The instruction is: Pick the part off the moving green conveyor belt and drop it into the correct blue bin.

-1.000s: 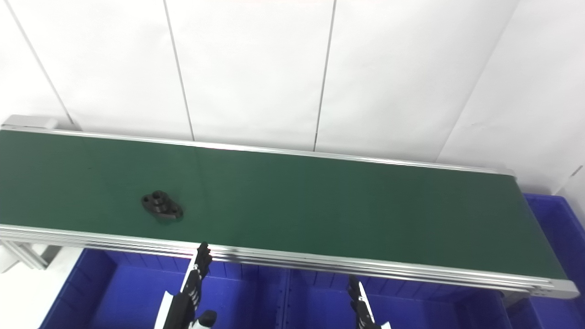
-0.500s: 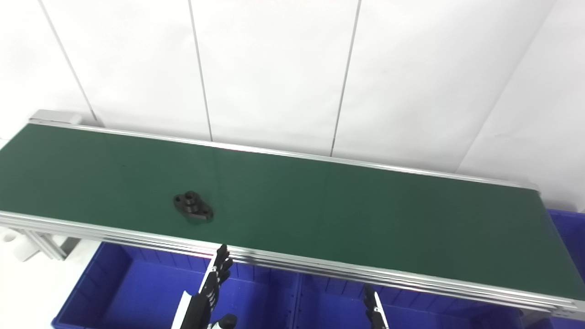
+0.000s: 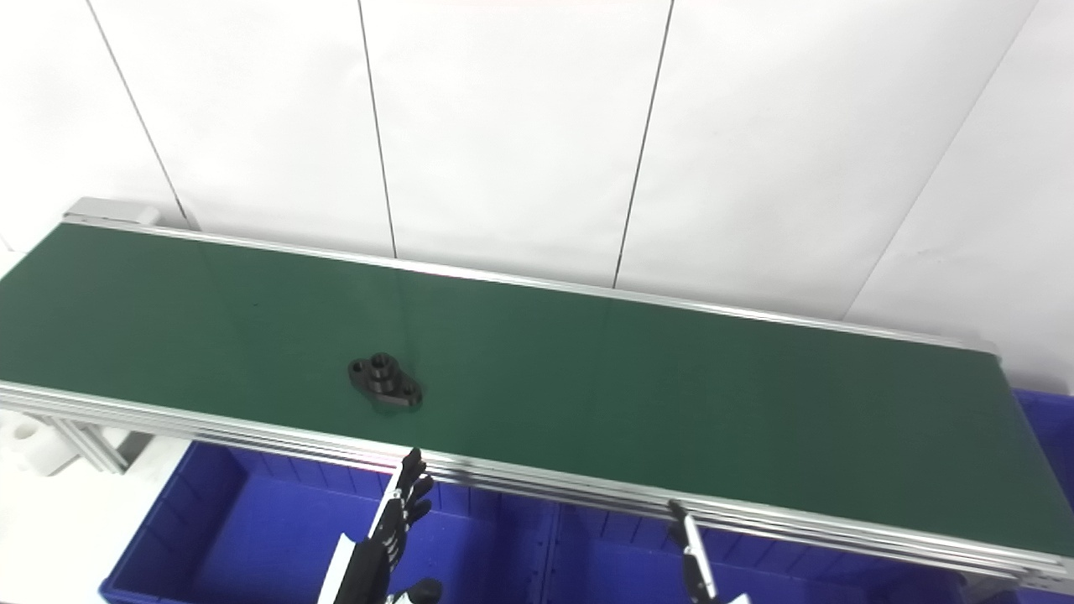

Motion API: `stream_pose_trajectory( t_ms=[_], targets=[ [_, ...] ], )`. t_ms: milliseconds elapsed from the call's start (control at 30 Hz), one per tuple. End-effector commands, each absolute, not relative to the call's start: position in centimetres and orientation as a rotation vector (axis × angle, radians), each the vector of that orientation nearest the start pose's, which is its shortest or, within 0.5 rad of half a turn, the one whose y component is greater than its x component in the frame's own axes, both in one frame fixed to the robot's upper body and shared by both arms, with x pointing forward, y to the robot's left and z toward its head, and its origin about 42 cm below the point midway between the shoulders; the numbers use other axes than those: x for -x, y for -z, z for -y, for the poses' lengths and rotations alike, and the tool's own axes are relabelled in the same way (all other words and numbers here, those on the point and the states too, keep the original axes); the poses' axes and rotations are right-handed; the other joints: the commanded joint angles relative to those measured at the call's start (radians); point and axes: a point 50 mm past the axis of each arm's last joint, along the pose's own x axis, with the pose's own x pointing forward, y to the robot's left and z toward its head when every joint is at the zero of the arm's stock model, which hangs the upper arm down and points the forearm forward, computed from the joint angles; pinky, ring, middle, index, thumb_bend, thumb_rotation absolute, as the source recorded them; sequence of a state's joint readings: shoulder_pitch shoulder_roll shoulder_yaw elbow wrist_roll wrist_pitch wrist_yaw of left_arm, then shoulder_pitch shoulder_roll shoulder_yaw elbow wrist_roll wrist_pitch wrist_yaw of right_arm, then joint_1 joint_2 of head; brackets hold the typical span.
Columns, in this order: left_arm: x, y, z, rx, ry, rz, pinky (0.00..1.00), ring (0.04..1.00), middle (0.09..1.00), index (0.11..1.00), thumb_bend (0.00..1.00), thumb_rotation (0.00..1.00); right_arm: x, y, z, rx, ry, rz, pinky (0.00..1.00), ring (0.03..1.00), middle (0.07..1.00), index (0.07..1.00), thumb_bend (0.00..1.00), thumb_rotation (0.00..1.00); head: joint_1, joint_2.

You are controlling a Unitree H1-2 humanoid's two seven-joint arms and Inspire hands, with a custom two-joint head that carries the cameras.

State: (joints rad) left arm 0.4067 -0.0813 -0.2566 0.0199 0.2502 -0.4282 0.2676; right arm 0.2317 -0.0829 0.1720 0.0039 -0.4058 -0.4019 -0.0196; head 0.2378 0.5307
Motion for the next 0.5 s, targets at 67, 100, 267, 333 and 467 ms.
stream_pose_trajectory(
  t_ms=[67,100,267,333,467],
  targets=[
    [-14.2,-5.2,-14.3,-0.070,-0.063,0.125,0.94,0.959,0.999,1.000,0.86,0.85,-21.5,-11.5,18.0,0.495,-0.143,0.361,0.81,0.883,0.931,0.972,0.85,0.62,-0.008,0.010],
    [-14.2,-5.2,-14.3,-0.070,-0.060,0.124,0.94,0.962,1.000,1.000,0.87,0.86,-22.1,-12.5,17.8,0.518,-0.127,0.376,0.79,0.873,0.915,0.939,0.85,0.57,-0.008,0.010],
    [-14.2,-5.2,-14.3,-0.078,-0.061,0.126,0.95,0.965,1.000,1.000,0.88,0.88,-25.7,-15.8,16.9,0.588,-0.111,0.372,0.73,0.832,0.868,0.885,0.87,0.46,-0.015,0.017],
    [-14.2,-5.2,-14.3,-0.079,-0.064,0.127,0.95,0.964,0.998,1.000,0.88,0.88,-27.0,-16.8,16.3,0.626,-0.110,0.358,0.68,0.808,0.857,0.867,0.89,0.41,-0.015,0.017],
    [-14.3,-5.3,-14.3,-0.071,-0.063,0.128,0.97,0.971,0.999,1.000,0.90,0.88,-29.4,-18.0,15.0,0.689,-0.112,0.356,0.63,0.764,0.833,0.843,0.93,0.39,-0.028,0.018]
  ],
)
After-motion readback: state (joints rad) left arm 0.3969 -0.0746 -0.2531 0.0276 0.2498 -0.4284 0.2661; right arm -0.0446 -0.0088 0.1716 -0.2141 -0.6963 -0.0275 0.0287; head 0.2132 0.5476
